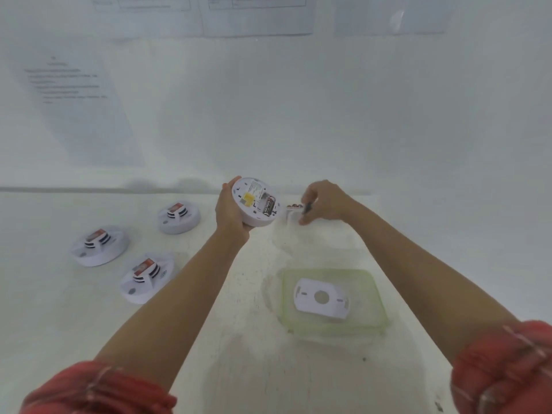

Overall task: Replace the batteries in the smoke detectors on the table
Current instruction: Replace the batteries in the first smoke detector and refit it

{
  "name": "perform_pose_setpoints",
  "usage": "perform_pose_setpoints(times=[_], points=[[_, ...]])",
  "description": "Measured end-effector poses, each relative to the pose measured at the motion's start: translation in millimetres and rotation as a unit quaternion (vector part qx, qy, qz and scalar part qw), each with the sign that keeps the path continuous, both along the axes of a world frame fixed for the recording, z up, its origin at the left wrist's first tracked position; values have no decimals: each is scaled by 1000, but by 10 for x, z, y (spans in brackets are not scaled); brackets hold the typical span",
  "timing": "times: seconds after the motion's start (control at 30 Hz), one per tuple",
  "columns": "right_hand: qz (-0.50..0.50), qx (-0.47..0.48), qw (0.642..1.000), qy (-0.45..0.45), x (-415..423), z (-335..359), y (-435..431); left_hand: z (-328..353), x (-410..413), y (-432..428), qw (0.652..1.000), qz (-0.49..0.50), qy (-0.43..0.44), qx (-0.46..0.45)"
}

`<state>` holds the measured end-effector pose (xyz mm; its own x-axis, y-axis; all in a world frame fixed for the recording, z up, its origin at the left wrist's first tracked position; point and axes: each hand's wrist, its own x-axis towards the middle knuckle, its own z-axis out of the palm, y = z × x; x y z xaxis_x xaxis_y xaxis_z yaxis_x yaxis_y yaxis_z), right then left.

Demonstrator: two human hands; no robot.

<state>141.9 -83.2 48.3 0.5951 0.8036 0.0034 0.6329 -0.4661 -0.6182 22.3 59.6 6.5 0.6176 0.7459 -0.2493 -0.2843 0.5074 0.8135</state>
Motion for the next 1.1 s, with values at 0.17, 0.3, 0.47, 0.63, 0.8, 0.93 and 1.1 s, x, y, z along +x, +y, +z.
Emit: perform_pose_setpoints(times=[0.17, 0.3, 0.47, 0.63, 0.8, 0.93, 1.1], points=[[40, -135, 990, -29, -21, -376, 70, -57, -25, 89, 1000, 7, -9, -9], [47, -127, 990, -32, -16, -534, 72, -83, -30, 86, 1000, 0, -14, -11], [86, -114, 989, -43, -43, -519, 26, -102, -5, 39, 1000, -10, -5, -7], [42, -29, 998, -36, -14, -303, 17, -100, 19, -3, 1000, -11, -12, -1], [32, 77, 996, -22, -202, -78, 107, -9, 43, -103, 999, -30, -32, 8], [42, 36, 997, -50, -270, -104, 107, 16, 61, -152, 997, -50, -36, 37], [24, 48, 997, -48, -324, -74, 19, 35, 60, -260, 999, -38, -6, 25]])
